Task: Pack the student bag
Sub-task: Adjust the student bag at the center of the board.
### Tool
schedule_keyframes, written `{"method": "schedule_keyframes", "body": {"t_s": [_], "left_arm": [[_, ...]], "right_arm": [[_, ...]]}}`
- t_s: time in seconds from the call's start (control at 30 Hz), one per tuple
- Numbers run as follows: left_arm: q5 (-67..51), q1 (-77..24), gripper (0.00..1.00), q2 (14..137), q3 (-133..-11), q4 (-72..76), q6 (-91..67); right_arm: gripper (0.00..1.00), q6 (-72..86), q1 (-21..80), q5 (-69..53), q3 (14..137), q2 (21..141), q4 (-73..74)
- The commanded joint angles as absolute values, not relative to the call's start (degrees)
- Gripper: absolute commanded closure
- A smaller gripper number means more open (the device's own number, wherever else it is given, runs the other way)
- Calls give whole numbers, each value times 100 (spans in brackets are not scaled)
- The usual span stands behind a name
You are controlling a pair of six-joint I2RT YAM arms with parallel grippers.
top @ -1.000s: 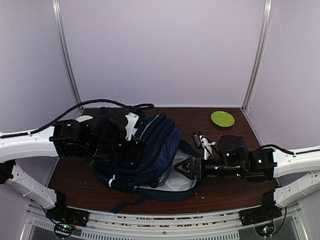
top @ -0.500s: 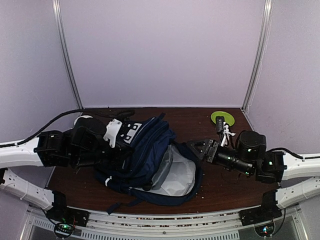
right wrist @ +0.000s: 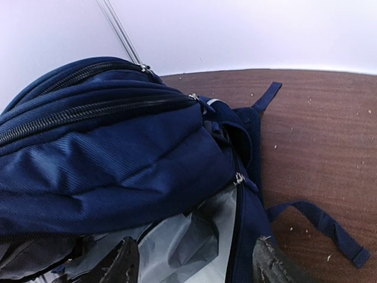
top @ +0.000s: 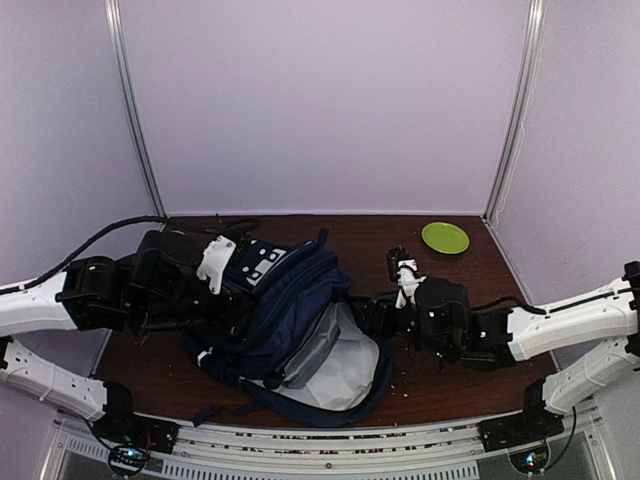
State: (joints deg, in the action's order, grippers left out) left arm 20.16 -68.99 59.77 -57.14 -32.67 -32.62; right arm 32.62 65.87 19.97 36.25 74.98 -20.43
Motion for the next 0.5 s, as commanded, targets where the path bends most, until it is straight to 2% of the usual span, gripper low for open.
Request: {"method": "schedule_keyframes", "body": {"t_s": [0.0,0.13,0.47], "left_arm": [[2137,-6847,100,6215,-6270,-2741,-3218],[2006,-6851,100,6481,-6614,-2698,-3067],[2115,-6844,100,6690,-6930,-2717,-2798]], "right_arm": [[32,2295,6724,2665,3986,7994,-2647],[27,2267,6772,3173,4203,8453,-2781],[27,2224,6897,4042,4309,8918,-3243]]}}
